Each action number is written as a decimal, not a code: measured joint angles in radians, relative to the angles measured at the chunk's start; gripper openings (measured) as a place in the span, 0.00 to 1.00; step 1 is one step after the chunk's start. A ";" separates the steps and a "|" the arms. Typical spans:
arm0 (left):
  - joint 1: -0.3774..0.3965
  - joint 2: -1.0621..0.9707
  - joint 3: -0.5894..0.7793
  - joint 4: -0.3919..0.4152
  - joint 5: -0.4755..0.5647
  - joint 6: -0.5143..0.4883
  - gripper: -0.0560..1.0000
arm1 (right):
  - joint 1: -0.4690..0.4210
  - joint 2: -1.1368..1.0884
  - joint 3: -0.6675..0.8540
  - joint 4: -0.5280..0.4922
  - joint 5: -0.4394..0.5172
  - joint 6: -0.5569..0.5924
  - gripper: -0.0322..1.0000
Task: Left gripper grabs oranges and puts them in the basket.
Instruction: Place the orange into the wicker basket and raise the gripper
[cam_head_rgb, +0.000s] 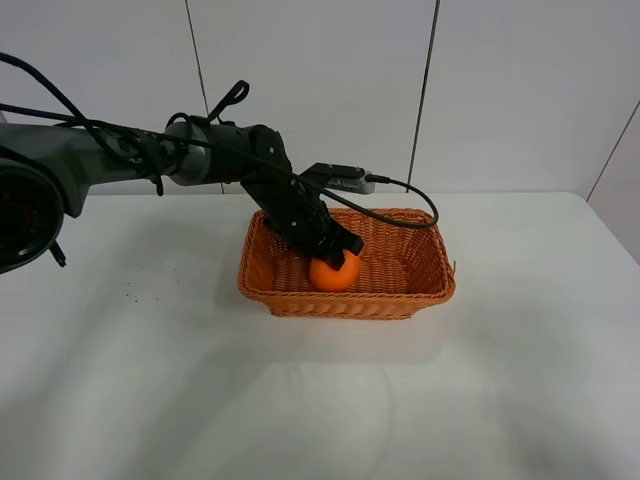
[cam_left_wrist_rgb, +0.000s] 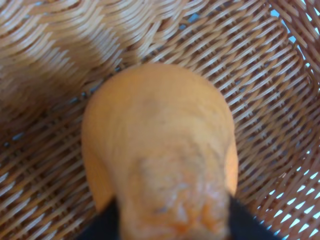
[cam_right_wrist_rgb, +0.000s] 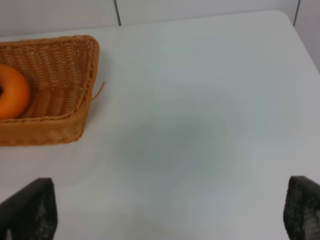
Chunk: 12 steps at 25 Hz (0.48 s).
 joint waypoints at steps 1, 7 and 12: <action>0.000 0.000 0.000 0.000 0.000 0.000 0.54 | 0.000 0.000 0.000 0.000 0.000 0.000 0.70; 0.000 -0.005 0.000 0.004 0.000 0.002 0.78 | 0.000 0.000 0.000 0.000 0.000 0.000 0.70; 0.000 -0.043 -0.012 0.022 -0.008 0.003 0.79 | 0.000 0.000 0.000 0.000 0.000 0.000 0.70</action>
